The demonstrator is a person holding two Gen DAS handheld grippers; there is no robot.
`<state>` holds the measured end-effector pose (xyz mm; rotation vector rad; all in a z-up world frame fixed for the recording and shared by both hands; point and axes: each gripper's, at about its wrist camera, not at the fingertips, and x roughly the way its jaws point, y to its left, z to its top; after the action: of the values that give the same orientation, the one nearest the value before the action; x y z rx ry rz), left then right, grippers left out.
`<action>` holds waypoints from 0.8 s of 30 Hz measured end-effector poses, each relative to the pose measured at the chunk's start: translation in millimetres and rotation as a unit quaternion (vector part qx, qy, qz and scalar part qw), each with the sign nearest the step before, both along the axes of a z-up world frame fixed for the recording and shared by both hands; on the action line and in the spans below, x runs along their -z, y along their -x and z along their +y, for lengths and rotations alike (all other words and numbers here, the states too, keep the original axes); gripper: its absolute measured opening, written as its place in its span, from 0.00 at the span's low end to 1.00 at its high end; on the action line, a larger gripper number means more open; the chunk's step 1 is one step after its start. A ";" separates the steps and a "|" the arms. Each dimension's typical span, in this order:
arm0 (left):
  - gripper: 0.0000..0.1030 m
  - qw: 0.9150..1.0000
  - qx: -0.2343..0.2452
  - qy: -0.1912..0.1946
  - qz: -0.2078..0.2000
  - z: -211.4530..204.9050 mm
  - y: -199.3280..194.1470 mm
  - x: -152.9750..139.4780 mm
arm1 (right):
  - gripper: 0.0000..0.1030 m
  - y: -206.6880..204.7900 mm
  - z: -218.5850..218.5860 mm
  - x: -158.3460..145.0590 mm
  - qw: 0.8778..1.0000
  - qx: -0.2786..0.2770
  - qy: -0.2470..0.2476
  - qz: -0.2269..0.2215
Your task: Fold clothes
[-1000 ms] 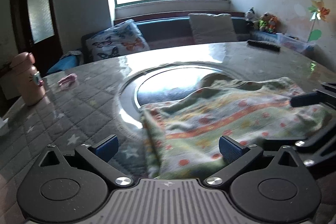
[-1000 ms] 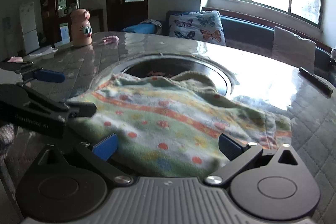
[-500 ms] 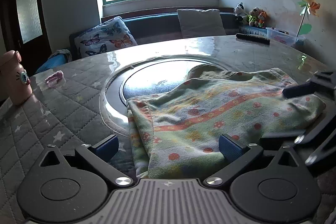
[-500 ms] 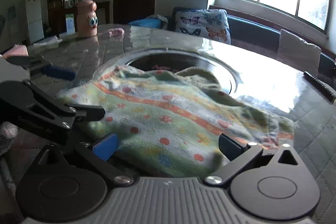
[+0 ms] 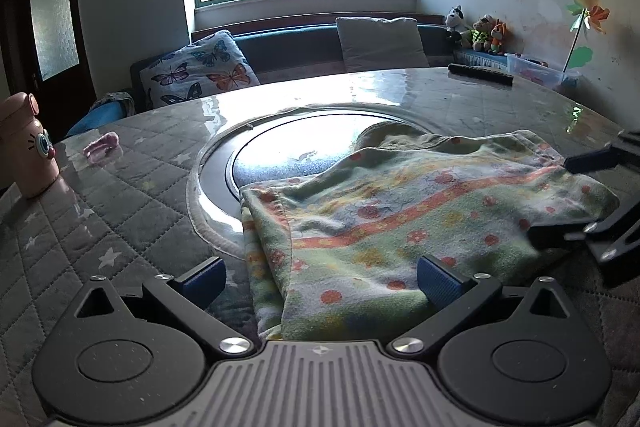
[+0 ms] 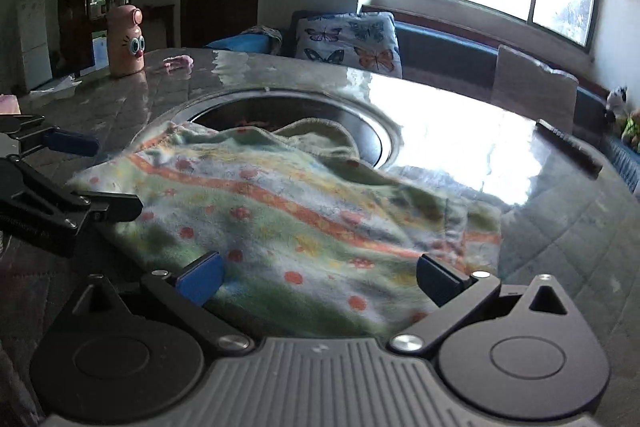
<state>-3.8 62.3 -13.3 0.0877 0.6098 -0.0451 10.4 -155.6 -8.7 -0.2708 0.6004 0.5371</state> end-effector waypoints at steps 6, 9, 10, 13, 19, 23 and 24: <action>1.00 1.000 -0.001 0.005 0.001 1.4 -0.2 0.5 | 1.00 -11.3 -13.5 9.0 0.999 0.035 -0.001 0.012; 1.00 1.000 -0.001 0.009 0.003 2.3 -0.7 0.6 | 1.00 -8.1 -15.5 8.1 0.999 0.033 -0.002 0.012; 1.00 1.000 0.000 0.010 0.003 2.5 -0.9 0.6 | 1.00 -6.2 -16.8 4.4 0.999 0.033 0.001 0.002; 1.00 1.000 -0.001 0.013 0.003 3.2 -0.7 0.7 | 1.00 -7.4 -24.7 -1.7 0.999 0.048 -0.001 -0.008; 1.00 1.000 -0.001 0.013 0.003 3.4 0.0 0.6 | 1.00 -13.4 -35.7 8.2 0.998 0.065 0.003 0.011; 1.00 1.000 -0.001 0.013 0.004 3.4 -0.5 0.3 | 1.00 -9.6 -41.7 0.6 0.998 0.070 0.007 -0.005; 1.00 1.000 -0.001 0.014 0.004 3.3 -0.4 0.3 | 1.00 -9.9 -44.3 0.3 0.997 0.074 0.008 -0.006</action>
<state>-3.4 65.5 -13.6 0.0604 0.6169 -0.0511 20.3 -199.8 -9.0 -0.2416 0.6075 0.3878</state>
